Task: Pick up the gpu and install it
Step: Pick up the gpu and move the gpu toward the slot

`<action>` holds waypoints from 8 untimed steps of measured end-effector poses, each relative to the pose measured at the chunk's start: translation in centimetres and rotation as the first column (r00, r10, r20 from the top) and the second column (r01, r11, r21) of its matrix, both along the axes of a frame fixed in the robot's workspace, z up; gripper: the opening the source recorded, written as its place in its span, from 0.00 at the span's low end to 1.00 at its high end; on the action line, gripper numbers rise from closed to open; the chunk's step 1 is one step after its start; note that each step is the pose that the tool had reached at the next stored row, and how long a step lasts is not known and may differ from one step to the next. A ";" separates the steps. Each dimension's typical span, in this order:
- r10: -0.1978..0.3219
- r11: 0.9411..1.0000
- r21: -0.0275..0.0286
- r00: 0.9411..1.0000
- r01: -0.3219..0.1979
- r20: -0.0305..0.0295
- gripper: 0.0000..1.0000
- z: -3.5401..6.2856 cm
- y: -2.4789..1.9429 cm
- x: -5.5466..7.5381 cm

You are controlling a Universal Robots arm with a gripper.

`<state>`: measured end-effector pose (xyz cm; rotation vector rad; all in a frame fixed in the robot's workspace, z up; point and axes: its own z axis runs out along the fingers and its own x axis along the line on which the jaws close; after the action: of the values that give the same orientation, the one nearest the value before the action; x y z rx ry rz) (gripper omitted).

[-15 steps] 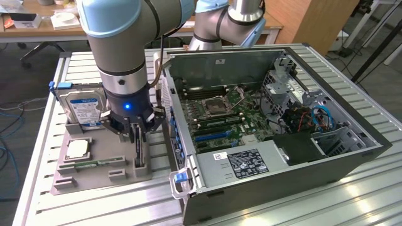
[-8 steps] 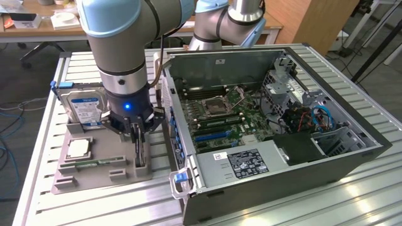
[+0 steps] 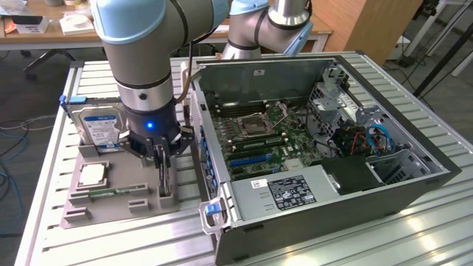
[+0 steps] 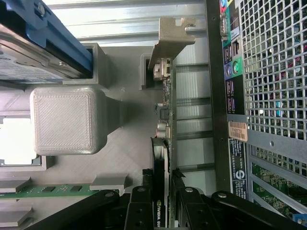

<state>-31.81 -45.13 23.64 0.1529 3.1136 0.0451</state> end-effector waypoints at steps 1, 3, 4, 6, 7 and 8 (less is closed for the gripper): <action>0.000 1.000 0.000 1.000 0.000 0.000 0.27 0.00 0.00 0.0; 0.000 1.000 0.000 1.000 0.000 0.000 0.27 0.00 0.00 0.0; 0.001 1.000 0.000 1.000 -0.001 0.000 0.27 -0.01 0.00 0.0; 0.005 1.000 -0.001 1.000 -0.005 0.000 0.27 -0.02 0.00 0.0; 0.009 1.000 -0.003 1.000 -0.009 0.000 0.27 -0.04 0.01 0.0; 0.013 1.000 -0.005 1.000 -0.013 0.000 0.27 -0.04 0.01 0.0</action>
<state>-31.81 -45.12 23.60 0.1329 3.1145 0.0369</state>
